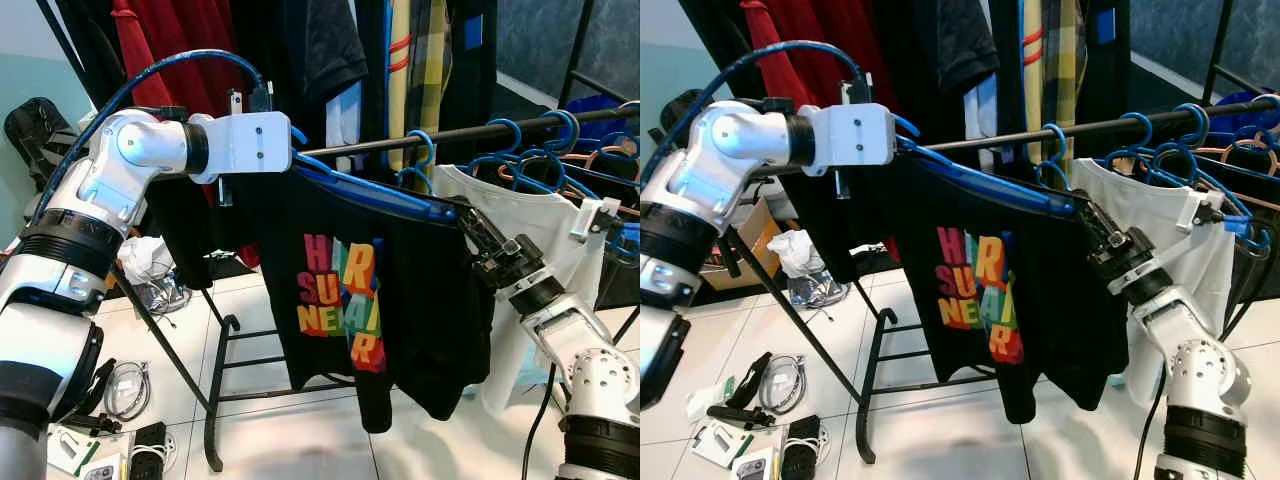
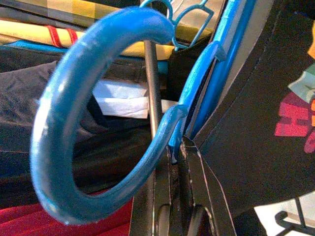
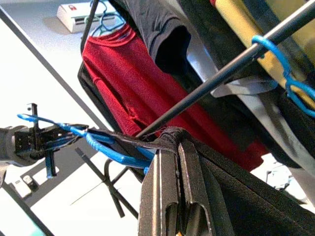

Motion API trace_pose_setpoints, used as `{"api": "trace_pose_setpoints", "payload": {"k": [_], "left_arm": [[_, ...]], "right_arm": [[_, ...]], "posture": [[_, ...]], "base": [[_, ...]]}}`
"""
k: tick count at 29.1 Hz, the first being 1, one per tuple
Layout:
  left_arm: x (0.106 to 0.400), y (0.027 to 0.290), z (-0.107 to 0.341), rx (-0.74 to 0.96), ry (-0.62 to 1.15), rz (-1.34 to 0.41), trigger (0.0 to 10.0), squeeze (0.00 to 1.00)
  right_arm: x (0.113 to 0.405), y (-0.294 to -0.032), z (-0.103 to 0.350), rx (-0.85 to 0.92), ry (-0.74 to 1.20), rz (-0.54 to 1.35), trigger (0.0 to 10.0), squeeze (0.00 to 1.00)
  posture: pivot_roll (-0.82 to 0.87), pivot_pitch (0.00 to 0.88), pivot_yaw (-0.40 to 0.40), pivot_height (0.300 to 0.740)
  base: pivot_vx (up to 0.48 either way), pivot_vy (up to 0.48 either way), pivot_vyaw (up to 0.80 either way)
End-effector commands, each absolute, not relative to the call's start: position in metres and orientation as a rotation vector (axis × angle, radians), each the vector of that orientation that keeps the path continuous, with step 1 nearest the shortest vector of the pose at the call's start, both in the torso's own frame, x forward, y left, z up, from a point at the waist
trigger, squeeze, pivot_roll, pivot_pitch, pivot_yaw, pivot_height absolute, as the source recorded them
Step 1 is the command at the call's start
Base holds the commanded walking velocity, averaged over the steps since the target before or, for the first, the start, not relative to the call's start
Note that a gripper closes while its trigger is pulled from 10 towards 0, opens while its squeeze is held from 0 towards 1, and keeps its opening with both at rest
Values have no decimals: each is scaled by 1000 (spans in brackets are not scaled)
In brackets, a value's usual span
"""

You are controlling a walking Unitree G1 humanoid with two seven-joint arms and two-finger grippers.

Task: Hang hanger

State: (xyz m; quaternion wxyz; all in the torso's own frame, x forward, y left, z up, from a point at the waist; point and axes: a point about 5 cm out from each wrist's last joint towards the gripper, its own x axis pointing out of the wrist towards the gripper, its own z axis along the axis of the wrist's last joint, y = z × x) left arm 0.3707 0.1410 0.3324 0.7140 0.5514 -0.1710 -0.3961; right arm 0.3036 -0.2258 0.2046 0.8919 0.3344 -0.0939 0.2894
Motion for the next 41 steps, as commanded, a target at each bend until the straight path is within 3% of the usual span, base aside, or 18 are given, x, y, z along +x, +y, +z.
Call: {"api": "trace_pose_setpoints", "payload": {"k": [1, 20, 28, 38, 41], "left_arm": [[374, 149, 328, 1216, -345, -848, 9882, 0], [378, 128, 278, 1253, -243, -809, 9725, 0], [373, 116, 267, 1078, -220, -820, 9529, 0], [373, 114, 263, 1004, -171, -770, 9333, 0], [365, 103, 251, 989, -159, -823, 9373, 0]], "right_arm": [[302, -223, 204, 689, -183, 605, 0, 0], [316, -211, 228, 582, -147, 580, 0, 0], [313, -182, 208, 438, 113, 673, 0, 0], [317, -172, 211, 390, 178, 679, 0, 0], [321, -168, 223, 377, 154, 695, 0, 0]], "posture": [[-98, 0, 122, 740], [-101, 0, 111, 740], [-104, 0, 106, 740], [-109, 0, 104, 740], [-110, 0, 103, 740]], "base": [[0, 0, 0], [0, 0, 0], [0, 0, 0], [0, 0, 0], [0, 0, 0]]}}
